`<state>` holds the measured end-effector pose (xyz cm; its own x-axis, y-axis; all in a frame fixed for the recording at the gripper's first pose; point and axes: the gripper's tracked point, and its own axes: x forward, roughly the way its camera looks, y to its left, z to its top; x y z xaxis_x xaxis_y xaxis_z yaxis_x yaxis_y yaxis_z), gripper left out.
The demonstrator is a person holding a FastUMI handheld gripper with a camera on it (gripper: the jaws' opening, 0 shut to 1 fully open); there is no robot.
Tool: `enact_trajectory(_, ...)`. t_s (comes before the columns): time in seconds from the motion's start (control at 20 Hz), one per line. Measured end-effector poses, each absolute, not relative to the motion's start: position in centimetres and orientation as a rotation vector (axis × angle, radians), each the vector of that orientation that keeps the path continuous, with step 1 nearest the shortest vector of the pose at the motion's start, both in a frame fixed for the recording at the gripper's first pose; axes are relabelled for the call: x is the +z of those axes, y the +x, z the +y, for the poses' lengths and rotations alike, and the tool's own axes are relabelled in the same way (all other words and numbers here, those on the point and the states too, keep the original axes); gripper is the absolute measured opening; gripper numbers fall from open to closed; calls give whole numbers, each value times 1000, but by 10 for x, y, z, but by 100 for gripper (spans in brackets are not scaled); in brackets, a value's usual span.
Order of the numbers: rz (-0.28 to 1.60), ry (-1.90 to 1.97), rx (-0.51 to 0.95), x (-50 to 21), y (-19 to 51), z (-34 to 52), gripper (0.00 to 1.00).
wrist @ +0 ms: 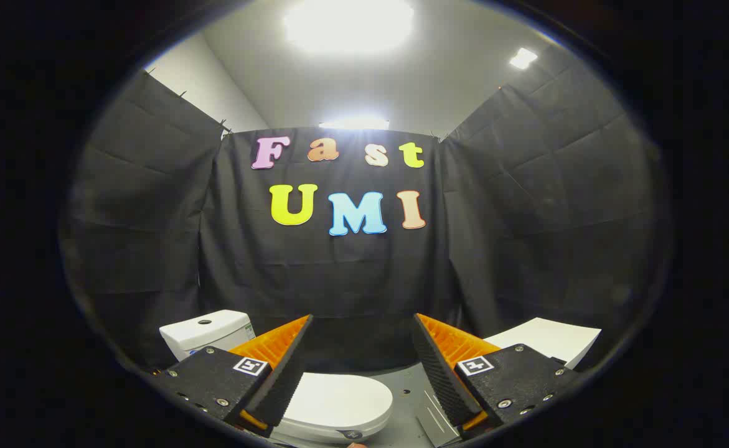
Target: Open the toilet lid.
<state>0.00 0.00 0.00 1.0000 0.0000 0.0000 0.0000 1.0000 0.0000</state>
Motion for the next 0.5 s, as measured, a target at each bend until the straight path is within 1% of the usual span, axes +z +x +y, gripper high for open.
enact_trajectory(0.5, 17, 23, -14, -18, 11, -4, 95)
